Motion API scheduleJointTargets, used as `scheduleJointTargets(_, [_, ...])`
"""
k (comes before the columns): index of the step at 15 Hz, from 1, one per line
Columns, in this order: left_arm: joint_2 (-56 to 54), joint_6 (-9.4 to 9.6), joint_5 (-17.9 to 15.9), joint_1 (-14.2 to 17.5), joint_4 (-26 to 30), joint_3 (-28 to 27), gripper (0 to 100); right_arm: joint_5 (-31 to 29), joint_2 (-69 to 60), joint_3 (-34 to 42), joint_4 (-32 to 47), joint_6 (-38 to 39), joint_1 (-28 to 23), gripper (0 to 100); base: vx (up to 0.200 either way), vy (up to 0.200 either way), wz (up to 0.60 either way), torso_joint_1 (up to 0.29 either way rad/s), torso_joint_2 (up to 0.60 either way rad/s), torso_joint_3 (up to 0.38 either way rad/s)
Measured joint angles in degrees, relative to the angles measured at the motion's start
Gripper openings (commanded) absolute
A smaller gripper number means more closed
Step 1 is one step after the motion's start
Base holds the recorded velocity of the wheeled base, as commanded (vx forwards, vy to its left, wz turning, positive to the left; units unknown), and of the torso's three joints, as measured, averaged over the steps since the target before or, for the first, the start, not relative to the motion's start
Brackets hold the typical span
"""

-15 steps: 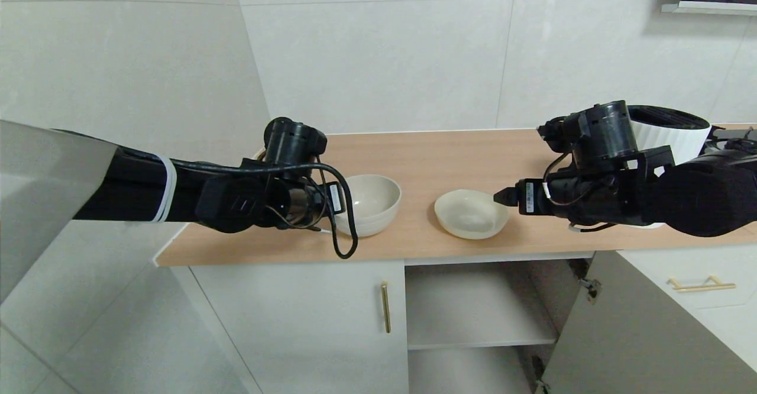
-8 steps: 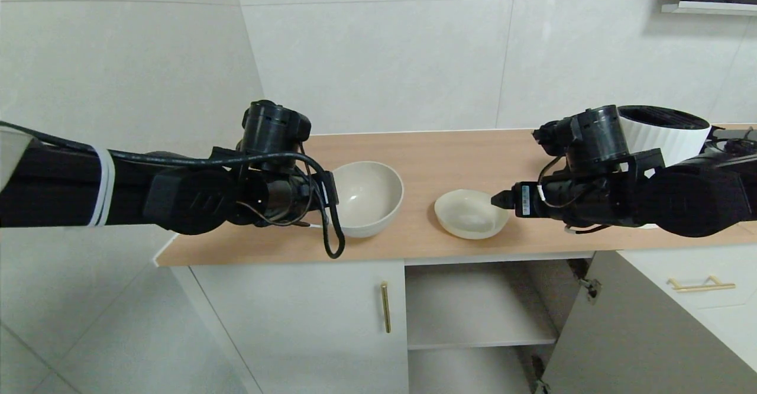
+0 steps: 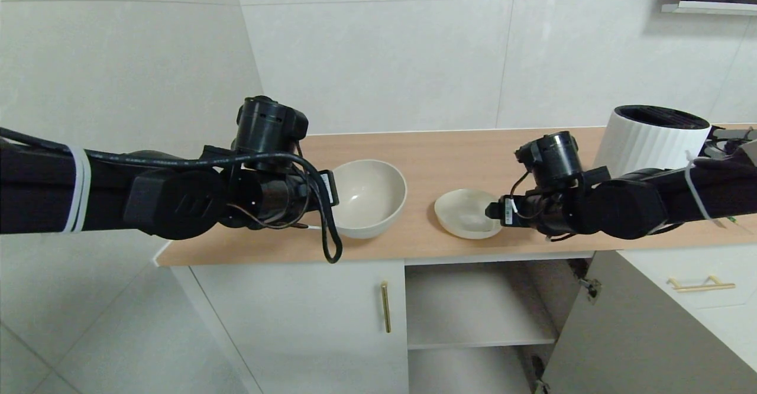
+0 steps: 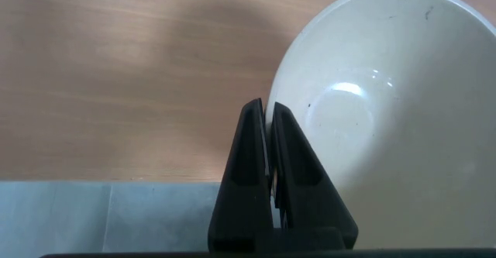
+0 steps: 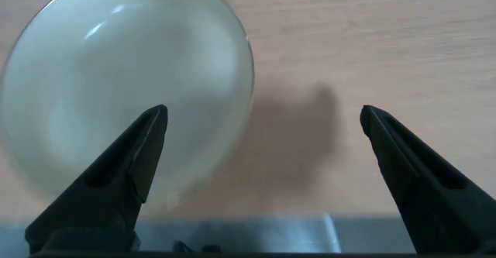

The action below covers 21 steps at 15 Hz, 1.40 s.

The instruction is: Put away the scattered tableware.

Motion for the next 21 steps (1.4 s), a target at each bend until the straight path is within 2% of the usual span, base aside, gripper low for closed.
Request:
scheduleJointTargets(3, [-0.2, 0.0, 0.0, 0.0, 0.0, 0.1, 0, -0.9, 3.5, -2.6, -0.2, 1.6, -0.5, 100, 0.0, 0.0, 0.0, 0.0, 0.0, 0.0])
scheduleJointTargets(4, [-0.2, 0.0, 0.0, 0.0, 0.0, 0.1, 0, -1.0, 4.3, -3.1, -0.3, 1.9, -0.6, 0, 0.0, 0.0, 0.0, 0.0, 0.0, 0.0])
scheduleJointTargets(12, [-0.9, 0.0, 0.0, -0.1, 0.0, 0.4, 0, 0.3, 2.8, -2.7, -1.7, 4.5, -0.6, 0, 0.0, 0.0, 0.0, 0.0, 0.0, 0.0])
scheduleJointTargets(16, [-3.9, 0.01, -1.0, -0.5, -0.7, 5.3, 0, 7.6, -4.0, 2.0, -0.5, 4.3, -0.3, 0, 0.0, 0.0, 0.0, 0.0, 0.0, 0.0])
scheduleJointTargets(21, [-8.7, 0.0, -1.2, -0.9, -7.0, 14.4, 0, 12.2, -15.0, 16.0, 0.5, 0.5, 0.8, 0, 0.0, 0.0, 0.0, 0.0, 0.0, 0.0])
